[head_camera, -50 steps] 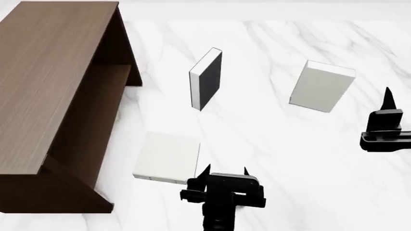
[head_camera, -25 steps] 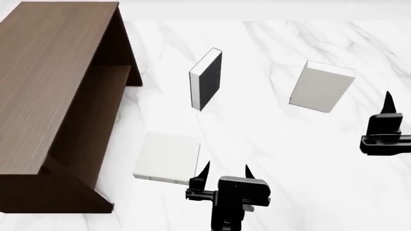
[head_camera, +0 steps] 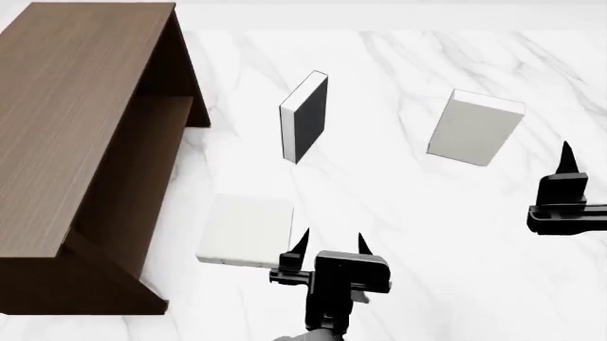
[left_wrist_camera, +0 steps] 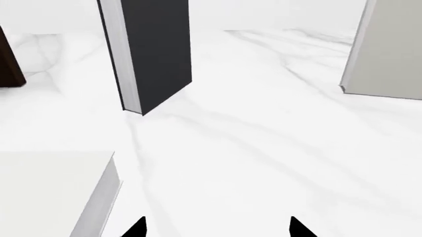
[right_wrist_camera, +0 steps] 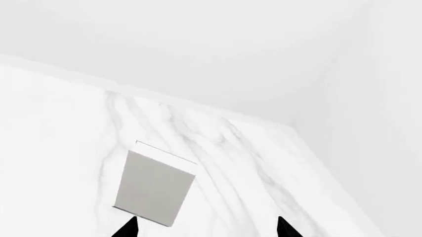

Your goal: Pick up the book on the right and place it under the cabinet shelf.

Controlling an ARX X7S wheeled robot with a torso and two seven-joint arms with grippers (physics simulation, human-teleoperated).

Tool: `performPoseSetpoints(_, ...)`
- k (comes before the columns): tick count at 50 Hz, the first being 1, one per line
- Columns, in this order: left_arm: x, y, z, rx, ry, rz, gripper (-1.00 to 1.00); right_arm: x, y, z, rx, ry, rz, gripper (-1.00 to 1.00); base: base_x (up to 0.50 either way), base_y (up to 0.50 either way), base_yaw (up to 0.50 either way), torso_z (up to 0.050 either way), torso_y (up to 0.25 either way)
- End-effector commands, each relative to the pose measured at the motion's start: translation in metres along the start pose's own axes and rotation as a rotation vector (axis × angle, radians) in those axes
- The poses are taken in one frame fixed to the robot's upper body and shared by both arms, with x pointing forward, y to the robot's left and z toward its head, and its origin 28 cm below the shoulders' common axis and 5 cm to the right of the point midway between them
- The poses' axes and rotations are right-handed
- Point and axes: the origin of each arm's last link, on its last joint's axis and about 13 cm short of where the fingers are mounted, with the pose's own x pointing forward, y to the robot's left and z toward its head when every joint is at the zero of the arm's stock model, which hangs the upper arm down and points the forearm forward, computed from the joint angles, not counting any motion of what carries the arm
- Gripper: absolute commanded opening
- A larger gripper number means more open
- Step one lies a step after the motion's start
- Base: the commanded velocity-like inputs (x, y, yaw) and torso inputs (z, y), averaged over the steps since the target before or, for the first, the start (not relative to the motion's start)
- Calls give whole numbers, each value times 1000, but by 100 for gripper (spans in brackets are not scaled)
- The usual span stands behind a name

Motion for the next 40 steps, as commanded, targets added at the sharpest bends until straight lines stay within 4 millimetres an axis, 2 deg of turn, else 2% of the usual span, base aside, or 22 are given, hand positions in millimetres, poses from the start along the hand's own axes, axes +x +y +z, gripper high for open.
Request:
performPoseSetpoints(1, 33, 25, -1, -35, 97, 258, 100, -1, 0, 0, 11, 1, 17, 100, 0, 0, 0, 0, 0)
performPoseSetpoints(16, 36, 35, -11, -14, 106, 319, 100, -2, 2, -1, 19, 4, 34, 100, 0, 0, 0, -1, -3)
performPoseSetpoints(40, 46, 61, -24, -15, 101, 547, 100, -1, 3, -7, 23, 22, 55, 100, 0, 0, 0, -2, -4)
